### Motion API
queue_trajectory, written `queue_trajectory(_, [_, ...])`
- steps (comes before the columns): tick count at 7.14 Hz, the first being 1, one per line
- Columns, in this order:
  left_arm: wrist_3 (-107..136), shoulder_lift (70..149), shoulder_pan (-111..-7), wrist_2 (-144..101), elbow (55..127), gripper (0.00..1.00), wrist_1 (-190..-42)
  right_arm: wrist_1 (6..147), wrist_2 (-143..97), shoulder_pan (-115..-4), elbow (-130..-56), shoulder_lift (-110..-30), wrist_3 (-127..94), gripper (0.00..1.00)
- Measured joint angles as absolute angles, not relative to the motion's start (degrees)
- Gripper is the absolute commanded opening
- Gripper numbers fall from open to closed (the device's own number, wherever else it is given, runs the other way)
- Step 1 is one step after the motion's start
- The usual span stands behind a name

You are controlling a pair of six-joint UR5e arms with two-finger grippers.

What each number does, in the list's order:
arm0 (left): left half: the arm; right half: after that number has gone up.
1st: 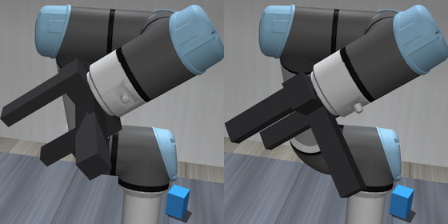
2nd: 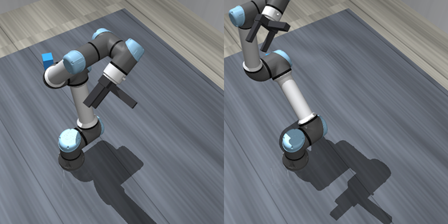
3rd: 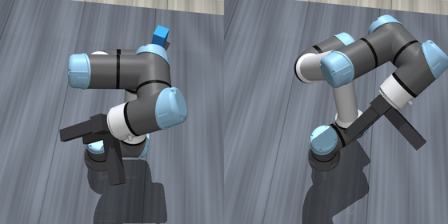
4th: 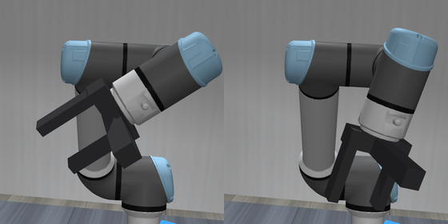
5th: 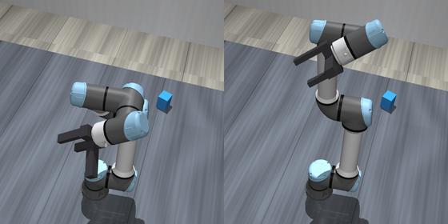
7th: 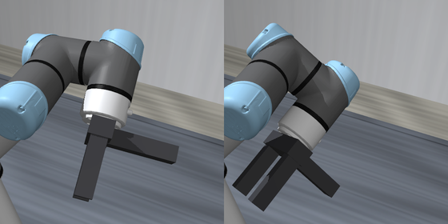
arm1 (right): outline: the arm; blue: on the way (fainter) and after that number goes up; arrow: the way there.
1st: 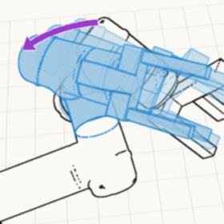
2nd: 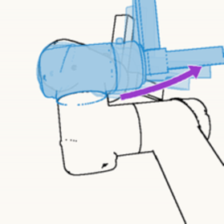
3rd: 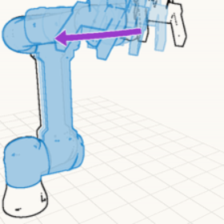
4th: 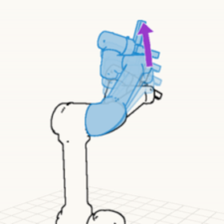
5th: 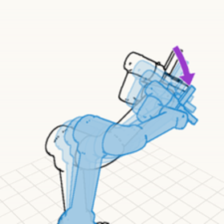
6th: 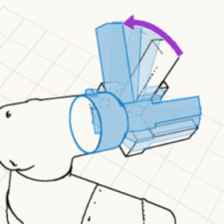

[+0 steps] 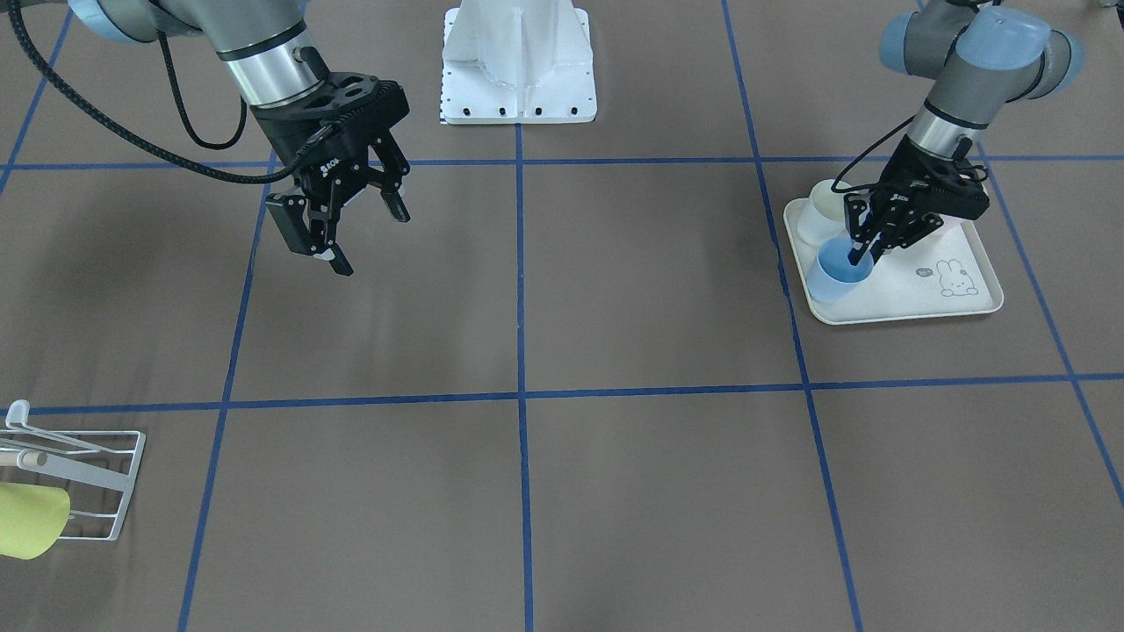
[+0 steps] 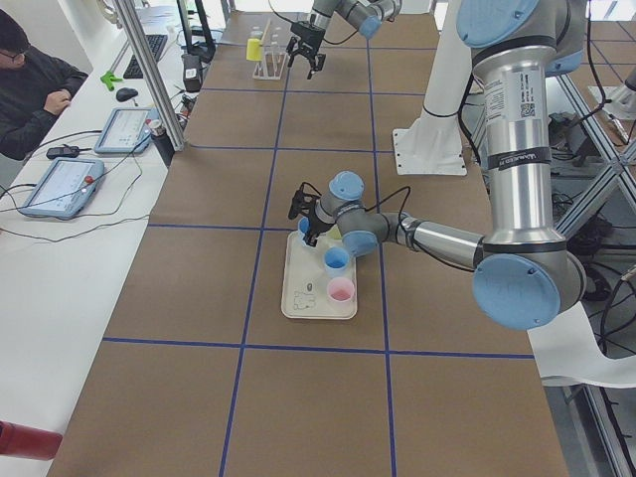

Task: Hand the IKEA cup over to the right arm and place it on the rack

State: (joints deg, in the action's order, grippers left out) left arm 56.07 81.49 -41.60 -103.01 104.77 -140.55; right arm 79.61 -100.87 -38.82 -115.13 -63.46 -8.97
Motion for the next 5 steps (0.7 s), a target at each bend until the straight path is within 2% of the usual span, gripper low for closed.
queue_trajectory(3, [55.9,81.6,-42.0,-103.1,106.1,0.00,-140.4,79.5,-101.0,-38.2,-115.0,-63.4,-8.9,0.99])
queue_trajectory(5, [55.6,81.5,-44.2,-103.6,110.4,0.00,-138.7,77.1,-100.9,-36.5,-114.5,-63.4,-8.9,0.99])
